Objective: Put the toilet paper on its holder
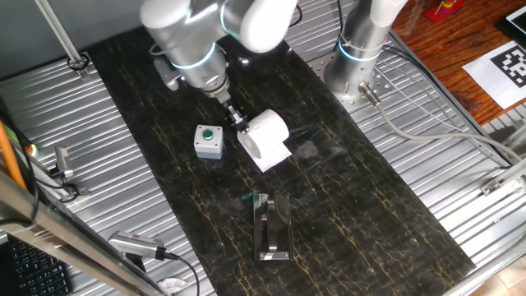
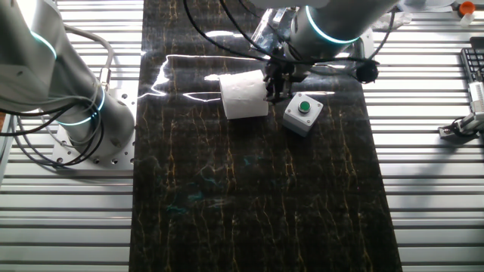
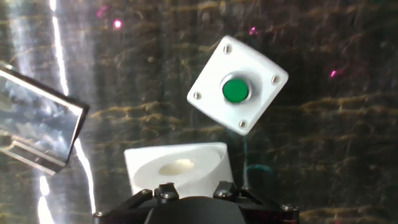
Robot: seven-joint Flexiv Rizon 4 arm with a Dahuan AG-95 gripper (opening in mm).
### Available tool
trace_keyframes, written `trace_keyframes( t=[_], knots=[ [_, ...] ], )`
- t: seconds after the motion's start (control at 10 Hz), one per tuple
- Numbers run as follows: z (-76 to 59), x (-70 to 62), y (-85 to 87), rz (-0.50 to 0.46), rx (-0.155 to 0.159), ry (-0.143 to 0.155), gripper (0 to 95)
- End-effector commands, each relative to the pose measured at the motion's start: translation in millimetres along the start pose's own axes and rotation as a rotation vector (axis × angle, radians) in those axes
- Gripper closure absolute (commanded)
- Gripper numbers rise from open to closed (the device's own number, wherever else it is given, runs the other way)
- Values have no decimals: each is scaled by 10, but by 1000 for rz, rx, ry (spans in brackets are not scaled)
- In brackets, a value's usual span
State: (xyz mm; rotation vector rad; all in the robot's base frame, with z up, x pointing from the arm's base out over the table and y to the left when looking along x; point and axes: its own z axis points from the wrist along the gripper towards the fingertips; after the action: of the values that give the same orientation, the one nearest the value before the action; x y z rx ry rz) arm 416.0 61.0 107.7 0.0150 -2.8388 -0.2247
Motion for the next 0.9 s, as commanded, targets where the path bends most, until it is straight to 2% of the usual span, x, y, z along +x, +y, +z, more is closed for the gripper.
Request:
trace_keyframes(
  t=[0.1, 0.2, 0.3, 0.4, 0.7, 0.8, 0.9],
  knots=[
    [-18, 29, 34, 8, -36, 41, 570],
    [-24, 53, 41, -5, -45, 48, 380],
    [-28, 76, 43, -23, -48, 47, 380],
    [-31, 82, 42, -40, -52, 46, 190],
    [-31, 83, 41, -49, -51, 47, 190],
    [-31, 82, 39, -38, -43, 40, 190],
    [-32, 82, 37, -27, -31, 19, 190]
  ],
)
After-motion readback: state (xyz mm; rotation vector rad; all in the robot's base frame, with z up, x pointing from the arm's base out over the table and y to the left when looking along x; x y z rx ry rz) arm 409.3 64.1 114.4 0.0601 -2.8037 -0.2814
